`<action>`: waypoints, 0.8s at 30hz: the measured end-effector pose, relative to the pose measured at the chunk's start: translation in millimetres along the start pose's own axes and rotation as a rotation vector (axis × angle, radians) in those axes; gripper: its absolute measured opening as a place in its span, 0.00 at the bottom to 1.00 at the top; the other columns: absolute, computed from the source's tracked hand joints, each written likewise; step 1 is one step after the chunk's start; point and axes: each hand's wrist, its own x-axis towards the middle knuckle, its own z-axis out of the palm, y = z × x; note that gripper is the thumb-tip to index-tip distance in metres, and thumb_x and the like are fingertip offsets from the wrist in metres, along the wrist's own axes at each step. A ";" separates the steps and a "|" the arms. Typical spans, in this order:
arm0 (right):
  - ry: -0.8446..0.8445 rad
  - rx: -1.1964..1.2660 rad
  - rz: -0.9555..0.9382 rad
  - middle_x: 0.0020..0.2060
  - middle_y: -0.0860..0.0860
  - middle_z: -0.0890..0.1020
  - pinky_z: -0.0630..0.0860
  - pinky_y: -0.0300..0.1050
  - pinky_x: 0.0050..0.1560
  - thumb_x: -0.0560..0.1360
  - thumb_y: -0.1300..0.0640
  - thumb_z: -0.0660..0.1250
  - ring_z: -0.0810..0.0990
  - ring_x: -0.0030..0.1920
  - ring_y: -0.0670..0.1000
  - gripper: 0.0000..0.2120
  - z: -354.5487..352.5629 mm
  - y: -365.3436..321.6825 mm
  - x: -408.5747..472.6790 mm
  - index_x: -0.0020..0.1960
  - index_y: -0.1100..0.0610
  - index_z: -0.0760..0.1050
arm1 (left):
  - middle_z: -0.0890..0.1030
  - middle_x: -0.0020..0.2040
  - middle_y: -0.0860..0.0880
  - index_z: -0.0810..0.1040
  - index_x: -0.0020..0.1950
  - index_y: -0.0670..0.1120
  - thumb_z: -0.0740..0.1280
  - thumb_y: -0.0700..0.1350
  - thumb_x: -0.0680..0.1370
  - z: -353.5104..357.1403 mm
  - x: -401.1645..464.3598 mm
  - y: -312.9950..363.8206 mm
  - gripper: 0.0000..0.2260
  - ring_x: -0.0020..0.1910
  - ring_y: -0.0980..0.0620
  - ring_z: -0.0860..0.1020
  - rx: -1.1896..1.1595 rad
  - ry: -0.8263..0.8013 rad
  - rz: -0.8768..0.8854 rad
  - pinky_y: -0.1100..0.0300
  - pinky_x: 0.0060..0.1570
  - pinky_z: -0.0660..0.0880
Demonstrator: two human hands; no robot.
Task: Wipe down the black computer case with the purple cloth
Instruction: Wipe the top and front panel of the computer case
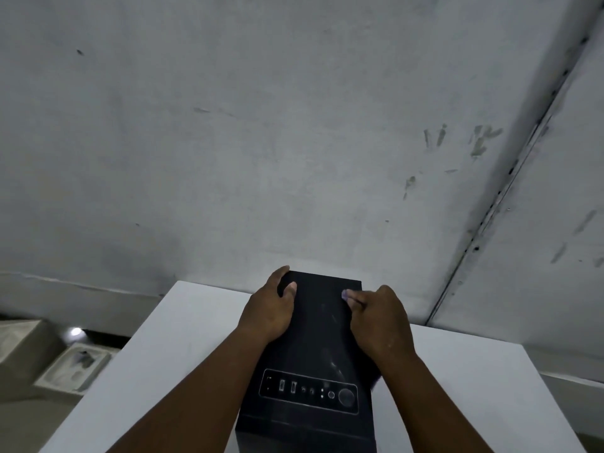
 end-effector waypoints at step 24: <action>0.027 0.058 0.093 0.51 0.45 0.81 0.77 0.41 0.52 0.81 0.54 0.68 0.83 0.52 0.50 0.10 -1.7 -2.6 23.0 0.51 0.42 0.87 | 0.75 0.74 0.48 0.61 0.80 0.61 0.55 0.58 0.86 0.4 1.6 5.2 0.21 0.71 0.45 0.74 0.128 0.048 0.011 0.53 0.67 0.71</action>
